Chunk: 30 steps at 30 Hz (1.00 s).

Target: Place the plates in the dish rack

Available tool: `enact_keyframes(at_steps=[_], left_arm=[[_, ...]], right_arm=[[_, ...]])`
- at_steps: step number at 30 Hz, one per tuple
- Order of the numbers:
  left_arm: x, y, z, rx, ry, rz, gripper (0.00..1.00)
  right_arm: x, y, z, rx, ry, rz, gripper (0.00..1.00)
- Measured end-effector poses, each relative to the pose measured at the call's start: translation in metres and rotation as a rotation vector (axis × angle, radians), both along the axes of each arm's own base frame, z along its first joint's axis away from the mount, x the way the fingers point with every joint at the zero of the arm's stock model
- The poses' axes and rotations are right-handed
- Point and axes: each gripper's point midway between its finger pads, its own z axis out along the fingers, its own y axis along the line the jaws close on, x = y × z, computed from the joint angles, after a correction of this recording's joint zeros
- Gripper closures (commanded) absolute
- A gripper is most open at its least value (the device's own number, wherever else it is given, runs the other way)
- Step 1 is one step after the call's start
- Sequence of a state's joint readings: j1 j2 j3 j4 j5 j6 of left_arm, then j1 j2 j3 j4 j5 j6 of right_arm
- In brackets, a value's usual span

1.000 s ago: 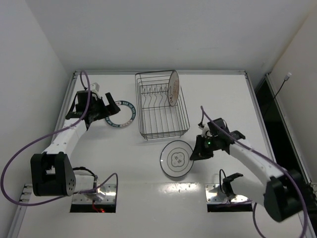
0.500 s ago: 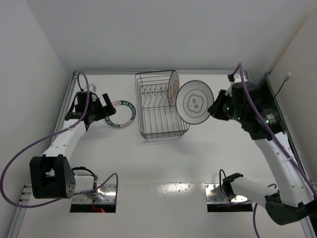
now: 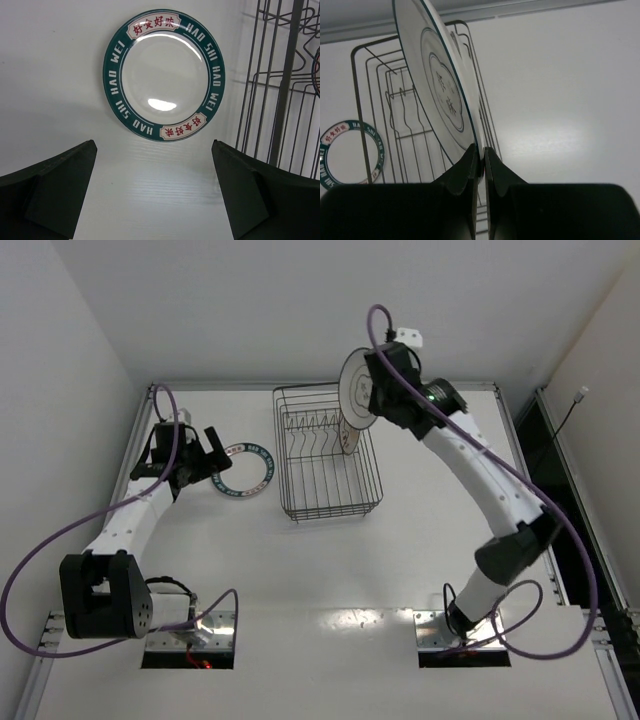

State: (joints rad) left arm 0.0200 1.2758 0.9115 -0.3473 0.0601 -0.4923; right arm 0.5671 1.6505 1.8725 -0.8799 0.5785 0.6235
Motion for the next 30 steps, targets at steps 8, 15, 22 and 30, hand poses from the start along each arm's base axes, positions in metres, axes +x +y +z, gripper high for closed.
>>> enact_keyframes(at_steps=[8, 15, 22, 30], left_arm=[[0.004, 0.0, 0.004, -0.006, 0.0, 0.007, 0.0], [0.004, 0.0, 0.002, -0.006, 0.007, 0.008, 0.0], [0.005, 0.0, 0.002, -0.006, 0.008, 0.008, 0.0], [0.006, 0.0, -0.005, -0.007, 0.027, 0.007, 0.0]], right_arm=[[0.059, 0.048, -0.051, -0.15, 0.023, -0.027, 1.0], [0.077, 0.048, -0.105, -0.272, 0.093, -0.068, 1.0], [0.084, 0.047, -0.114, -0.32, 0.08, -0.095, 1.0], [0.089, 0.049, -0.117, -0.341, 0.052, -0.118, 1.0]])
